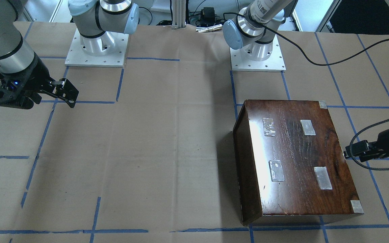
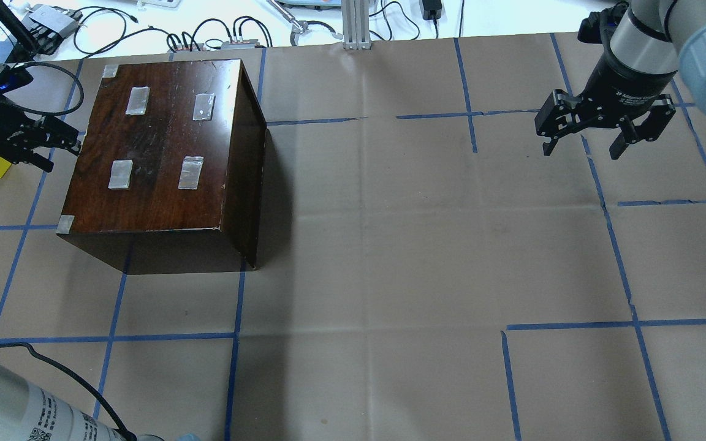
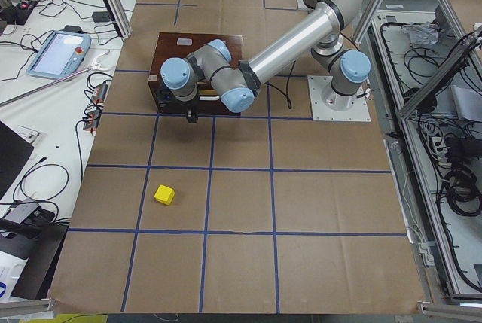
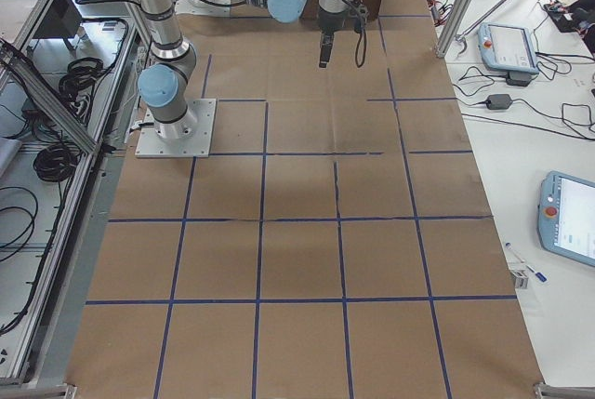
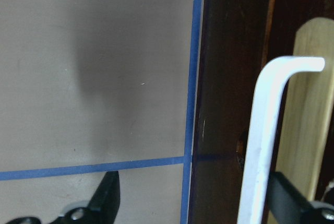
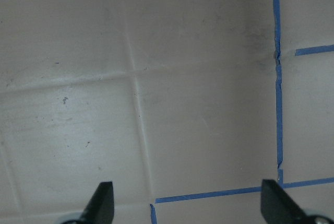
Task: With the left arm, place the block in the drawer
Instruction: 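Pull the drawer open outward with the left gripper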
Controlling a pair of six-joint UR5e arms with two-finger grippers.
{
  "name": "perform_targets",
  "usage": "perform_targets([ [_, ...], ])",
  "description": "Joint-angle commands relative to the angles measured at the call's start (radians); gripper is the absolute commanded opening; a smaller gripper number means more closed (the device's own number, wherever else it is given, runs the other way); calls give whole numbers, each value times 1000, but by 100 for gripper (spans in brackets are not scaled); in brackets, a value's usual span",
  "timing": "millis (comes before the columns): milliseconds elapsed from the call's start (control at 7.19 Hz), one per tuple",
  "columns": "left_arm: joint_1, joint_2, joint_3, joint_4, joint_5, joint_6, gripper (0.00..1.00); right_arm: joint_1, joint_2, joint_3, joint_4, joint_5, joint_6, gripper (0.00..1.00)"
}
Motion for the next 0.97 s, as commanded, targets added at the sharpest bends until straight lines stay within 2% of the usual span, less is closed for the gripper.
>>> perform_targets([
  [0, 2, 4, -2, 0, 19, 1, 98, 0, 0, 0, 0, 0, 0, 100],
  [556, 3, -8, 1, 2, 33, 1, 98, 0, 0, 0, 0, 0, 0, 100],
  [834, 8, -8, 11, 15, 94, -1, 98, 0, 0, 1, 0, 0, 0, 100],
])
